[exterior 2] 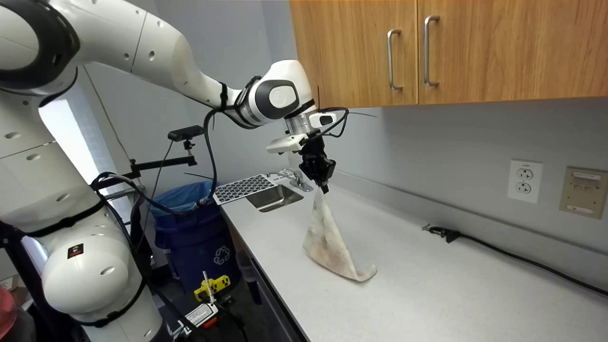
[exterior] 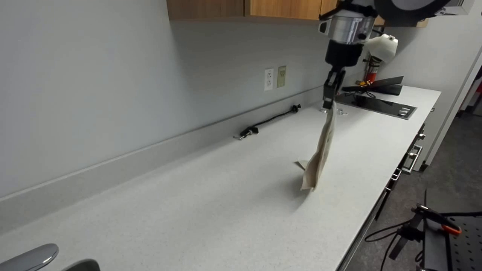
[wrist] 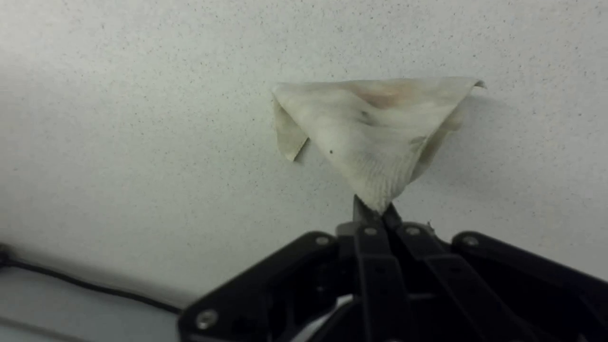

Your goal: Spread the towel out on the counter

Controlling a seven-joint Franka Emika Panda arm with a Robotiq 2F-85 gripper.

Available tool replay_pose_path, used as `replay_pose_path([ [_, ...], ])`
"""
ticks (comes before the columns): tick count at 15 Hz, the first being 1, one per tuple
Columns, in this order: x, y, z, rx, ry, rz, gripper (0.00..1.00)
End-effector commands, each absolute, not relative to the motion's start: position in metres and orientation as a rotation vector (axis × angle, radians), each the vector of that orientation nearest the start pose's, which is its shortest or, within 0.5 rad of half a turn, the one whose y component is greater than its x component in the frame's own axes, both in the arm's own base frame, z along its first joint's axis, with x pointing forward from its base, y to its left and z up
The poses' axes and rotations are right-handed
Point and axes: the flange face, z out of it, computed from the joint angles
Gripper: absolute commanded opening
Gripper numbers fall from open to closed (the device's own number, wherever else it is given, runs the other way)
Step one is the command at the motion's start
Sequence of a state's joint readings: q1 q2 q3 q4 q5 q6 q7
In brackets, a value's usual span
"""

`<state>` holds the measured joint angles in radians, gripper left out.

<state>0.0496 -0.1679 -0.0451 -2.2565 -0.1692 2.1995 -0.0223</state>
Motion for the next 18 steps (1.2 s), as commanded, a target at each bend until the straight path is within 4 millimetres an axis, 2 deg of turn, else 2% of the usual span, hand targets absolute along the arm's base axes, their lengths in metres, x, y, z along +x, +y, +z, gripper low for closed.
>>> replay_pose_path([
  [1,0.487,0.003,0.488,-3.281,-0.314,-0.303,0.01],
  [10,0.477,0.036,0.549,-3.149,-0.469,-0.503,0.01],
  [14,0.471,0.049,0.582,-3.078,-0.497,-0.567,0.01],
  [16,0.475,0.051,0.580,-3.031,-0.500,-0.547,0.01],
  [18,0.481,0.048,0.569,-3.003,-0.457,-0.498,0.01],
])
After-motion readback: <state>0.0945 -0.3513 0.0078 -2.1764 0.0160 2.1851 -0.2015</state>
